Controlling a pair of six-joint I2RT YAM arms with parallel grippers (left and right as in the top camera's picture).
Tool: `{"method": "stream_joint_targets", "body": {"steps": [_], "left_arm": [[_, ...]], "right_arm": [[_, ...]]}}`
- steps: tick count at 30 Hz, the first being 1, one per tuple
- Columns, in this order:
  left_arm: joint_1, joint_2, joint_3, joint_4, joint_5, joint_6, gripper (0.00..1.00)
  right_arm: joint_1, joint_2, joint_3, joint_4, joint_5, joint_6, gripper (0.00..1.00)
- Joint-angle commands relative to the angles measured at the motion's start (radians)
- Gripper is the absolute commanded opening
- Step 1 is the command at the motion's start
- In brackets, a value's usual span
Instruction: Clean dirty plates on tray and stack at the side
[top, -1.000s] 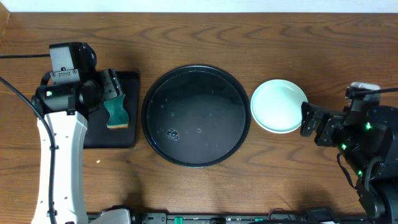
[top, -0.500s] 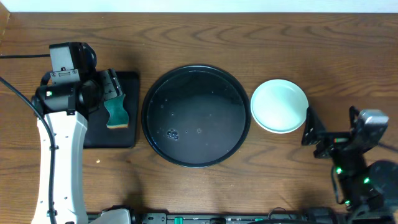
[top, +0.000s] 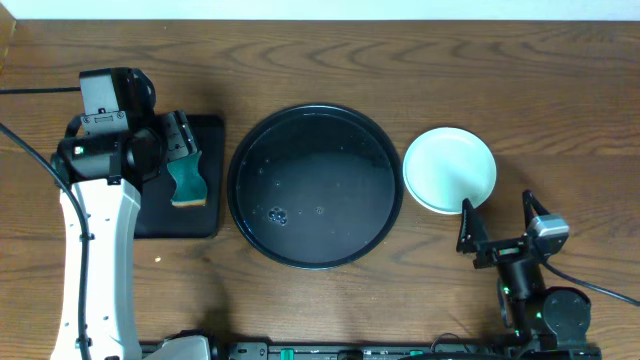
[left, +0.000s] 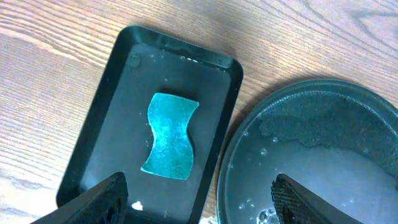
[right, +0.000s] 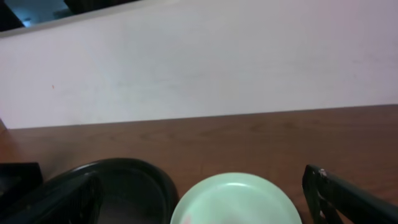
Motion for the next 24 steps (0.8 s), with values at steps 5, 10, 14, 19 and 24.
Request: {"method": "stream_joint_targets", "body": {"steps": [5,10,14,19,24], "left_arm": [[0.002,0.0,0.012,0.0,-0.001,-0.005,0.75],[0.002,0.0,0.012,0.0,-0.001,-0.005,0.75],[0.002,0.0,0.012,0.0,-0.001,-0.005,0.75],[0.002,0.0,0.012,0.0,-0.001,-0.005,0.75],[0.002,0.0,0.012,0.0,-0.001,-0.005,0.75]], "right_arm": [[0.005,-0.066,-0.122,0.102,-0.011,0.035,0.99],[0.021,-0.066,-0.147,0.083,-0.003,0.034,0.99],[0.024,-0.066,-0.147,-0.011,-0.003,0.034,0.99],[0.024,-0.065,-0.147,-0.015,-0.004,0.031,0.99],[0.024,-0.065,-0.147,-0.015,-0.003,0.031,0.99]]}}
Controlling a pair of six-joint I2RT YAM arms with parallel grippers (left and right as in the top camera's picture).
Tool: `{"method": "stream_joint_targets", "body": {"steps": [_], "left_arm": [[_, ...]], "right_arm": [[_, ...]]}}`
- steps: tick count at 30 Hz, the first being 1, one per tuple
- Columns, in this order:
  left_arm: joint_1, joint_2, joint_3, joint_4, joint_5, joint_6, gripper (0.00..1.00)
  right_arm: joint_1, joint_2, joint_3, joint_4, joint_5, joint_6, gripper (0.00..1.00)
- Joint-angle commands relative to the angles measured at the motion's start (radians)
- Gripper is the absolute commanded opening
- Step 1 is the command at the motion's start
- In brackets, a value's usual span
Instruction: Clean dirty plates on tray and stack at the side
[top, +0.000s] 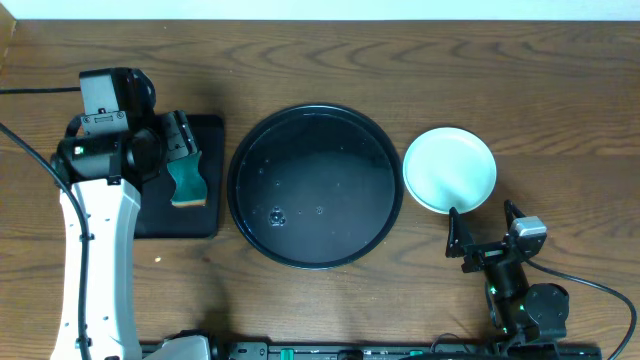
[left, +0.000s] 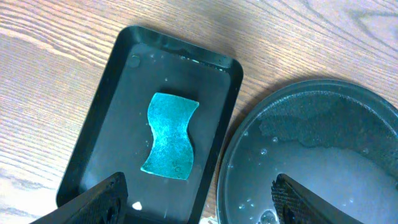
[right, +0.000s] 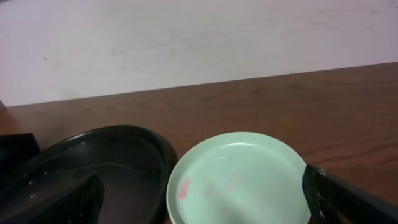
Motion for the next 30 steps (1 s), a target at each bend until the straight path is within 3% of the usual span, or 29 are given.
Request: {"method": "stream_joint_targets", "body": {"steps": [1,19,23,27,30], "left_arm": [[0.002,0.0,0.012,-0.001,-0.002,-0.005,0.75],[0.002,0.0,0.012,-0.001,-0.002,-0.005,0.75],[0.005,-0.001,0.011,0.002,-0.084,-0.005,0.75],[0.004,-0.037,-0.058,0.105,-0.045,-0.005,0.75],[0.003,-0.117,-0.18,0.286,0.029,-0.004,0.75]], "right_arm": [[0.009,-0.006,-0.002,-0.005,0.003,0.007,0.99],[0.009,-0.006,-0.002,-0.005,0.003,0.007,0.99],[0.009,-0.006,-0.002,-0.005,0.003,0.007,0.99],[0.009,-0.006,-0.002,-0.005,0.003,0.007,0.99],[0.009,-0.006,-0.002,-0.005,0.003,0.007,0.99]]}}
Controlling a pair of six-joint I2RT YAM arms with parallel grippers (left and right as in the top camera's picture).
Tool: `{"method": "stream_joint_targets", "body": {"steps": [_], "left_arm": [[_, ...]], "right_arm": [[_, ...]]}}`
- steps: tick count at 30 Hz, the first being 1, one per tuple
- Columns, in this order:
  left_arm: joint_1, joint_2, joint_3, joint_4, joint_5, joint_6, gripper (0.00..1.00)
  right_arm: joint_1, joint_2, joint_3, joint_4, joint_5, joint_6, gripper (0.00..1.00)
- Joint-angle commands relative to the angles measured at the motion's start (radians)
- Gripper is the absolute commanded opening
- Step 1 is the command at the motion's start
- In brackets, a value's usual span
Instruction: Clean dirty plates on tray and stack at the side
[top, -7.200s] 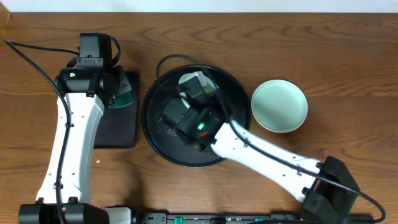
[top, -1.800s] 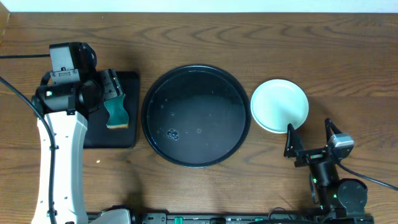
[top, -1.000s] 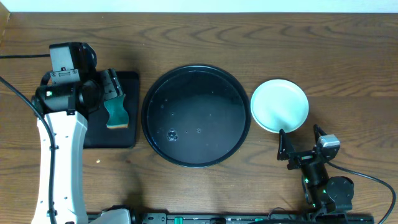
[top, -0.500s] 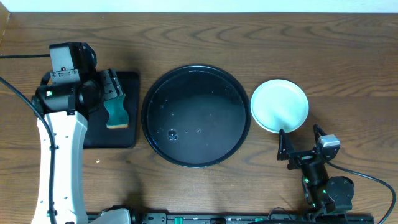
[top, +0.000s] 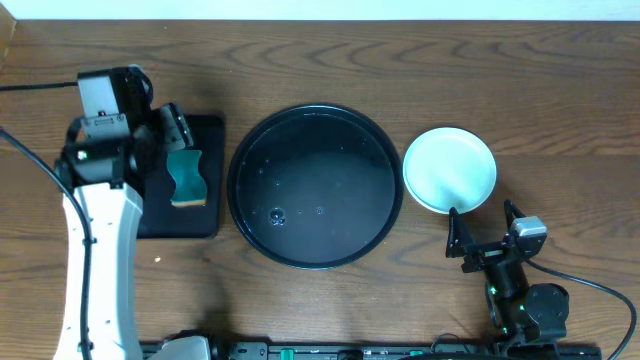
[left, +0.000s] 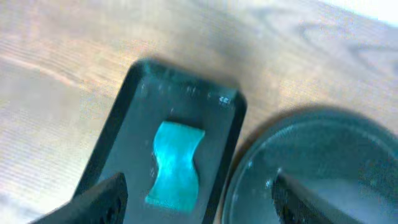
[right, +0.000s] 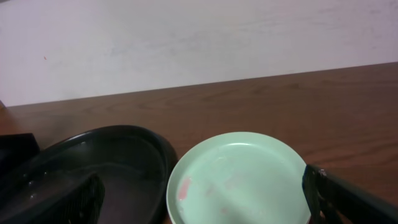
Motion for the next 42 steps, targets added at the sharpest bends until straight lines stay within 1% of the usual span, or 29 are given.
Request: {"method": "stream_joint_targets", "body": {"steps": [1,5,7,8,11,17,22,24,29,34,36,42], "left_arm": [[0.001,-0.118,-0.155,0.163,0.08,-0.004,0.75],[0.0,-0.302,-0.408,0.423,0.13,0.0,0.75],[0.0,-0.403,-0.526,0.517,0.13,0.006,0.75],[0.0,-0.486,-0.613,0.581,0.13,0.034,0.75],[0.0,-0.655,-0.787,0.701,0.13,0.08,0.75],[-0.024,-0.902,-1.05,0.844,0.13,0.173,0.75],[-0.026,-1.052,-1.218,0.947,0.122,0.183,0.75],[-0.026,-1.09,-1.251,0.946,0.122,0.184,0.75],[-0.026,-1.186,-1.262,0.823,0.111,0.224,0.75],[-0.026,-1.299,-1.262,0.635,0.096,0.227,0.75],[-0.026,-1.334,-1.262,0.627,0.092,0.227,0.75],[-0.031,-1.332,-1.262,0.63,0.092,0.227,0.75]], "right_arm": [[0.009,-0.006,-0.002,-0.005,0.003,0.007,0.99],[0.009,-0.006,-0.002,-0.005,0.003,0.007,0.99],[0.009,-0.006,-0.002,-0.005,0.003,0.007,0.99],[0.009,-0.006,-0.002,-0.005,0.003,0.007,0.99],[0.009,-0.006,-0.002,-0.005,0.003,0.007,0.99],[0.009,-0.006,-0.002,-0.005,0.003,0.007,0.99],[0.009,-0.006,-0.002,-0.005,0.003,0.007,0.99],[0.009,-0.006,-0.002,-0.005,0.003,0.007,0.99],[0.009,-0.006,-0.002,-0.005,0.003,0.007,0.99],[0.009,-0.006,-0.002,-0.005,0.003,0.007,0.99],[0.009,-0.006,-0.002,-0.005,0.003,0.007,0.99],[0.009,-0.006,-0.002,-0.005,0.003,0.007,0.99]]}}
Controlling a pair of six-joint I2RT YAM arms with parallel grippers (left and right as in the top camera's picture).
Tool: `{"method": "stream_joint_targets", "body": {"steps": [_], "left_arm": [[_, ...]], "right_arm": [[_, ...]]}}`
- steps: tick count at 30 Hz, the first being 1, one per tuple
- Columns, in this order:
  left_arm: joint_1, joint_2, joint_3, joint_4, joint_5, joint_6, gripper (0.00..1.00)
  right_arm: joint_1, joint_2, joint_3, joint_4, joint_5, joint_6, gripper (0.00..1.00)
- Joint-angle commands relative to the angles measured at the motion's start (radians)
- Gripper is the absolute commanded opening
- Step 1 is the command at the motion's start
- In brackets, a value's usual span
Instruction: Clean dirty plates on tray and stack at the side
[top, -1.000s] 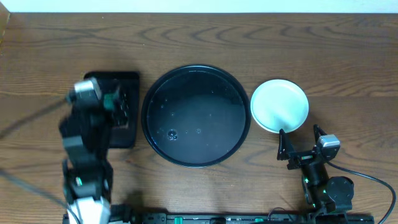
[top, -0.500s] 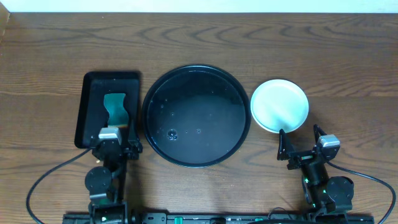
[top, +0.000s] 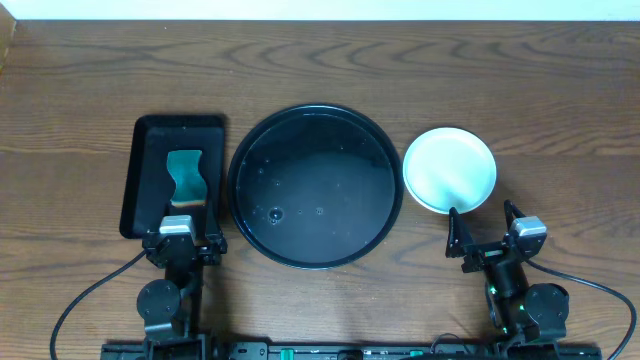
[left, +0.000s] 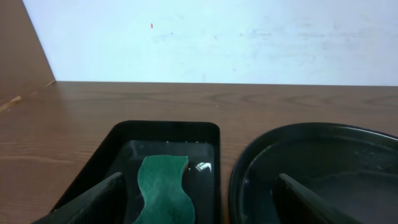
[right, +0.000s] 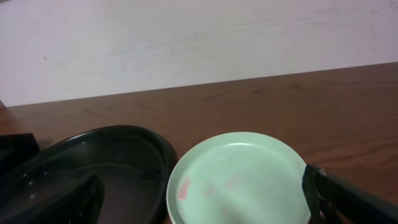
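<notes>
A pale green plate (top: 449, 169) lies on the table right of the round black tray (top: 320, 150); in the right wrist view the plate (right: 239, 174) shows faint pinkish smears. The round tray holds a film of water and no plate. A teal sponge (top: 185, 178) lies in the black rectangular tray (top: 143, 190) at the left. My left gripper (top: 182, 240) rests low at the table's front, open and empty, facing the sponge (left: 163, 193). Just short of the plate's near edge sits my right gripper (top: 482, 232), also open and empty.
The round tray's rim (left: 292, 134) nearly touches the rectangular tray's right wall (left: 217, 162). Bare wooden table (top: 320, 60) stretches behind everything to a white wall. Cables trail from both arm bases at the front edge.
My left arm has gone from above the rectangular tray to a low pose at the table's front edge. The sponge, plate and right gripper have not moved.
My left gripper hung open over the sponge tray while the right gripper stood close to the plate's near edge. The right gripper then sat slightly further back and lower. After that the left arm had shifted a little above the tray, and now it lies at the front.
</notes>
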Motion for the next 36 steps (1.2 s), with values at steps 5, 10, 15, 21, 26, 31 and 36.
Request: {"method": "stream_joint_targets", "body": {"steps": [5,10,15,21,26,31,36], "left_arm": [[-0.004,0.006,-0.008,-0.047,0.008,0.016,0.75],[-0.004,0.021,-0.008,-0.047,0.008,0.016,0.75],[-0.004,0.027,-0.008,-0.047,0.008,0.017,0.75],[-0.004,0.027,-0.008,-0.048,0.008,0.016,0.75],[-0.004,0.027,-0.008,-0.047,0.008,0.016,0.75],[-0.004,0.027,-0.008,-0.047,0.008,0.016,0.75],[-0.004,0.027,-0.008,-0.047,0.008,0.017,0.75]], "right_arm": [[0.009,-0.006,-0.002,-0.004,0.003,0.007,0.99],[0.009,-0.006,-0.002,-0.004,0.003,0.007,0.99],[0.009,-0.006,-0.002,-0.004,0.003,0.007,0.99],[0.009,-0.006,-0.002,-0.004,0.003,0.007,0.99],[0.009,-0.006,-0.002,-0.004,0.003,0.007,0.99],[0.009,-0.006,-0.002,-0.004,0.003,0.007,0.99],[0.009,-0.006,-0.002,-0.004,0.003,0.007,0.99]]}}
